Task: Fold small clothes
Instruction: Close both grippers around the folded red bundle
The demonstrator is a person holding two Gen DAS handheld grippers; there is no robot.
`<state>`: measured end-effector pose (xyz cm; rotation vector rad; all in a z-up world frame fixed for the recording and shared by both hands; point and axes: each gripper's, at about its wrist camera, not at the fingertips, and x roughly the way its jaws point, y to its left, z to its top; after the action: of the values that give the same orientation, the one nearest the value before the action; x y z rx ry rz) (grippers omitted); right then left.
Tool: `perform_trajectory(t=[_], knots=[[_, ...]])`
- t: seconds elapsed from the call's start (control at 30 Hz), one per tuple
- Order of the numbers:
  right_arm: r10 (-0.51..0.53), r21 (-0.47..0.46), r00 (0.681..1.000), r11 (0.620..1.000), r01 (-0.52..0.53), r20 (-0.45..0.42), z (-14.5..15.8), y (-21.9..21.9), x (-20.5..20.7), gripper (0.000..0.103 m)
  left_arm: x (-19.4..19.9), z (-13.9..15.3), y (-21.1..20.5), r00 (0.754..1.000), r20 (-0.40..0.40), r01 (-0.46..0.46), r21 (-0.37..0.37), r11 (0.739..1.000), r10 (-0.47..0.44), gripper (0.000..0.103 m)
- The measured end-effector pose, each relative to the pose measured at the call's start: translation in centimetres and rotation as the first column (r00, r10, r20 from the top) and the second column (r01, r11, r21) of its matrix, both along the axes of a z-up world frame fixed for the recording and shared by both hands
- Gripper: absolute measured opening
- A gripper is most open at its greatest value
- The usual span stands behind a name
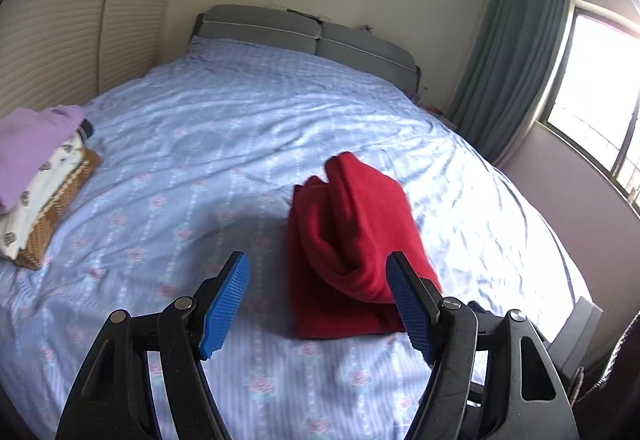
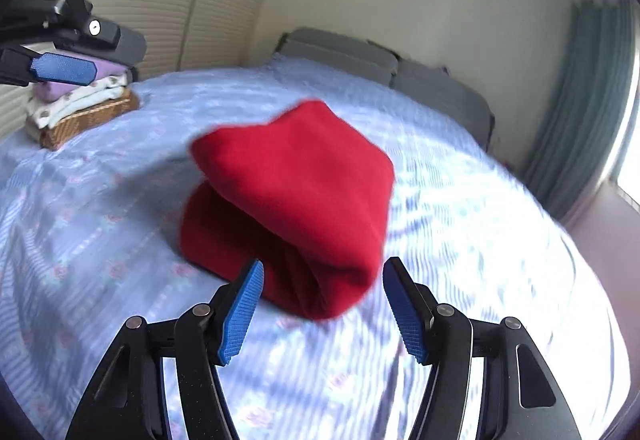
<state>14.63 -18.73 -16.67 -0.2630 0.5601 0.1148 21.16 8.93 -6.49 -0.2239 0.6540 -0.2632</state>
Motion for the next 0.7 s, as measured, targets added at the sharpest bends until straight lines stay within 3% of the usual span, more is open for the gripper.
perform_trajectory(t=[0.23, 0.4, 0.5, 0.7], knots=[[0.013, 0.250, 0.993, 0.968, 0.017, -0.115, -2.0, -3.5, 3.8, 0.062, 3.7, -1.6, -5.5, 0.996, -0.015, 0.089, 0.068, 0.994, -0.088, 0.070], [-0.036, 0.311, 0.985, 0.946, 0.089, -0.171, -3.5, -4.6, 6.9, 0.063, 6.4, -4.7, -4.9, 0.994, -0.109, 0.017, 0.107, 0.994, -0.005, 0.070], [-0.034, 0.385, 0.977, 0.916, 0.114, -0.208, -4.3, -6.2, 7.7, 0.063, 7.4, -7.1, -3.8, 0.985, -0.173, -0.001, 0.090, 0.996, 0.017, 0.072], [-0.060, 0.381, 0.972, 0.913, 0.145, -0.225, -6.1, -6.7, 7.8, 0.070, 7.1, -9.9, -3.7, 0.984, -0.177, -0.014, 0.108, 0.994, 0.033, 0.078]])
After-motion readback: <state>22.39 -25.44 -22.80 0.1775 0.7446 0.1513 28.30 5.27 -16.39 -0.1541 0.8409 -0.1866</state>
